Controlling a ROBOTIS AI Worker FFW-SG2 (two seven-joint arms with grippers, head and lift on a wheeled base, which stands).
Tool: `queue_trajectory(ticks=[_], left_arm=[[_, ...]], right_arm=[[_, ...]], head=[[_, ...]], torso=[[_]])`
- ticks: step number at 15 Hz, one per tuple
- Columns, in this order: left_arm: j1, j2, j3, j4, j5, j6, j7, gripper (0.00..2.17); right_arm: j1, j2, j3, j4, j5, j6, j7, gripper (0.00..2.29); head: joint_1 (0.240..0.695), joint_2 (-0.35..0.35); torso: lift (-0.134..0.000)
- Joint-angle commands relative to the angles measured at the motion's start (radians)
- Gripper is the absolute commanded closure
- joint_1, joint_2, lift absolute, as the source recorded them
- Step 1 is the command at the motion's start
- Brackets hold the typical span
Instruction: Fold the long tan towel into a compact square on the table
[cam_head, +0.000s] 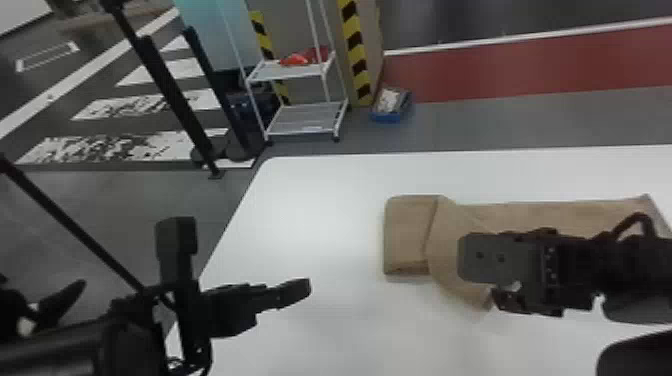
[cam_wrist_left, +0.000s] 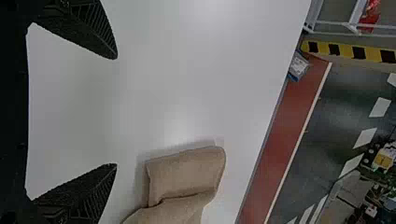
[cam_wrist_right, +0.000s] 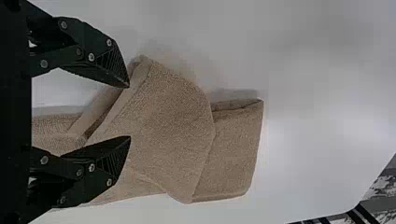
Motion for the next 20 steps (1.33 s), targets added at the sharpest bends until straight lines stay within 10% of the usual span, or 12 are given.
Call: queue_trajectory(ticks=[1, 8, 11, 20], left_arm=[[0.0, -0.003, -0.001, 0.006, 0.002, 0.013, 0.0, 0.06], [0.023, -0.003, 0.005, 0.02, 0.006, 0.013, -0.009, 0.06], [0.025, -0.003, 0.005, 0.018, 0.006, 0.013, -0.017, 0.06], [0.046, -0.003, -0.003, 0.015, 0.034, 0.013, -0.025, 0.07]], right_arm=[[0.0, 0.009, 0.006, 0.029, 0.021, -0.023, 0.0, 0.59], [-0.012, 0.057, 0.017, 0.087, 0.054, -0.038, 0.002, 0.97], [0.003, 0.043, 0.012, 0.055, 0.05, -0.044, 0.031, 1.32], [0.145, -0.019, -0.031, -0.123, 0.054, -0.035, 0.069, 1.32]], head=[[0.695, 0.35], [0.695, 0.35], [0.695, 0.35], [0.695, 0.35]], torso=[[-0.125], [-0.125], [-0.125], [-0.125]])
